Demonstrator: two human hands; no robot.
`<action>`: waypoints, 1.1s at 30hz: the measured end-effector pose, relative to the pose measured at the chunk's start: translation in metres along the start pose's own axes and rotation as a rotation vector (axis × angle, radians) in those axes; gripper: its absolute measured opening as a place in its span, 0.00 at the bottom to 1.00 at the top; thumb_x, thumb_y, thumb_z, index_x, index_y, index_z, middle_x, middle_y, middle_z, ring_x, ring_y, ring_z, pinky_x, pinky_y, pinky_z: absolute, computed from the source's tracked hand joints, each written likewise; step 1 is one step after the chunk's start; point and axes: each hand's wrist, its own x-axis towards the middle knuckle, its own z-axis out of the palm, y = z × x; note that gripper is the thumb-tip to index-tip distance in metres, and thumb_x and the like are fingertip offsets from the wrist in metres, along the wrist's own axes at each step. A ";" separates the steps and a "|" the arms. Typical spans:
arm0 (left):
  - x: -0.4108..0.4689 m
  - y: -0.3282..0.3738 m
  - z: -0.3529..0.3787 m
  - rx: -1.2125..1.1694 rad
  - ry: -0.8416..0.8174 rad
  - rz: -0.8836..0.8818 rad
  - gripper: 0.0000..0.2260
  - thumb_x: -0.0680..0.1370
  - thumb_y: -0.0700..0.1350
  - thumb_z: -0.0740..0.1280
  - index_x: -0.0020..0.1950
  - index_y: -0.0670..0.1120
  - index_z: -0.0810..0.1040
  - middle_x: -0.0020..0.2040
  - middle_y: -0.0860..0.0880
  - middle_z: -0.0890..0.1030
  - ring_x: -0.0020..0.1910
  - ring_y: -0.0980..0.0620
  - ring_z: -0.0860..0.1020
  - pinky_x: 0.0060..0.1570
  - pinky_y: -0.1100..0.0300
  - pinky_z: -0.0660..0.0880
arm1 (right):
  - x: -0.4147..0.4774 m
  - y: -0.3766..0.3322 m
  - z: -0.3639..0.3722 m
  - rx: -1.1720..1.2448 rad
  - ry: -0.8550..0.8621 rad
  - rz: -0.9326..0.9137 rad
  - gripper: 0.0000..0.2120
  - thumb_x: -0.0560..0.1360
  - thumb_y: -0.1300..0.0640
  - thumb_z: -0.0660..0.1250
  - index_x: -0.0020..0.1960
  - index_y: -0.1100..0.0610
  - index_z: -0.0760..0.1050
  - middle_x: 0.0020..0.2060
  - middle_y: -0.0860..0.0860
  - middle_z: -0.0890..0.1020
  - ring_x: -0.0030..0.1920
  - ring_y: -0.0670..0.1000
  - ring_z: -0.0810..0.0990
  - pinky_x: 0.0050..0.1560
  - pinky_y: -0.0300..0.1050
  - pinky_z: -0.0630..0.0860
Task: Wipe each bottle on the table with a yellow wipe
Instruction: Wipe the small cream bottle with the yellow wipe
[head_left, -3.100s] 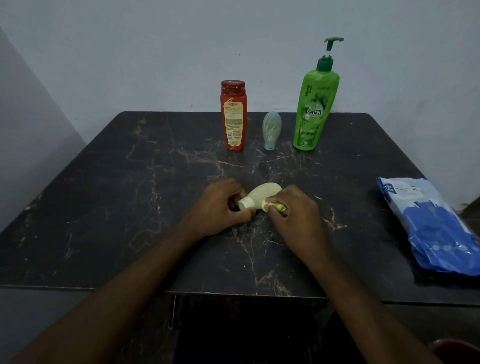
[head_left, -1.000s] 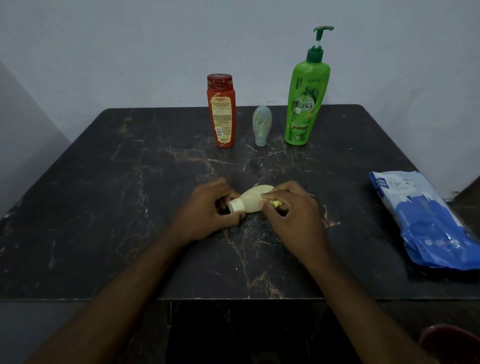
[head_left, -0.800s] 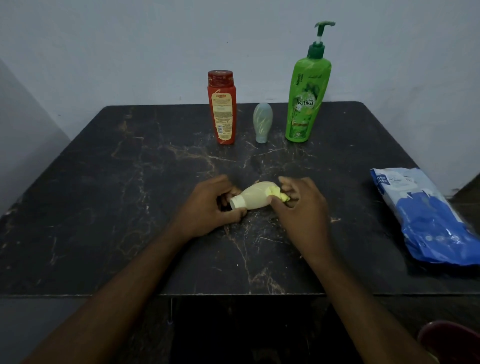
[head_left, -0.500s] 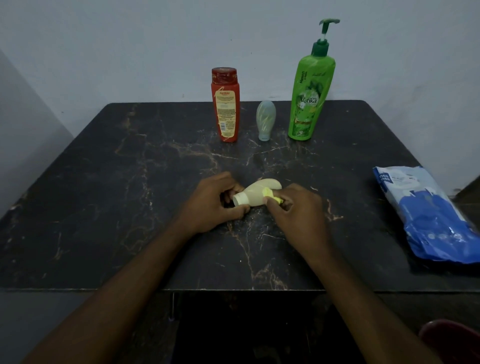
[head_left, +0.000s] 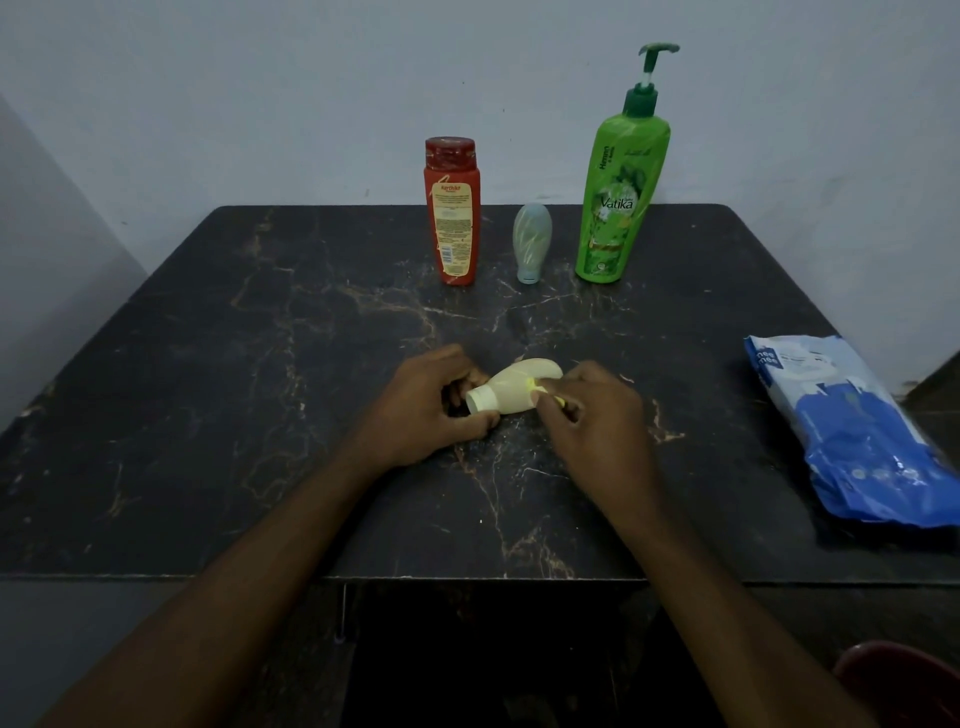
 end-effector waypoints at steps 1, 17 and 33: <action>0.000 -0.001 0.000 0.000 -0.005 -0.002 0.15 0.71 0.49 0.80 0.54 0.47 0.82 0.44 0.58 0.76 0.44 0.59 0.75 0.40 0.72 0.69 | 0.001 0.002 0.000 -0.016 0.037 0.031 0.06 0.76 0.57 0.71 0.51 0.57 0.85 0.41 0.50 0.78 0.38 0.47 0.77 0.37 0.37 0.71; -0.001 0.002 0.002 0.003 -0.024 -0.049 0.16 0.70 0.51 0.80 0.54 0.48 0.81 0.45 0.55 0.79 0.44 0.58 0.75 0.41 0.71 0.69 | 0.001 -0.004 0.000 0.033 0.057 -0.006 0.07 0.75 0.59 0.72 0.52 0.56 0.85 0.42 0.48 0.79 0.40 0.45 0.77 0.39 0.30 0.71; -0.002 0.004 0.002 -0.002 -0.040 -0.031 0.16 0.70 0.48 0.78 0.55 0.47 0.80 0.48 0.54 0.78 0.45 0.57 0.75 0.42 0.69 0.70 | -0.001 -0.012 0.005 0.041 0.002 -0.133 0.08 0.77 0.59 0.71 0.55 0.56 0.83 0.45 0.46 0.76 0.43 0.43 0.76 0.44 0.31 0.72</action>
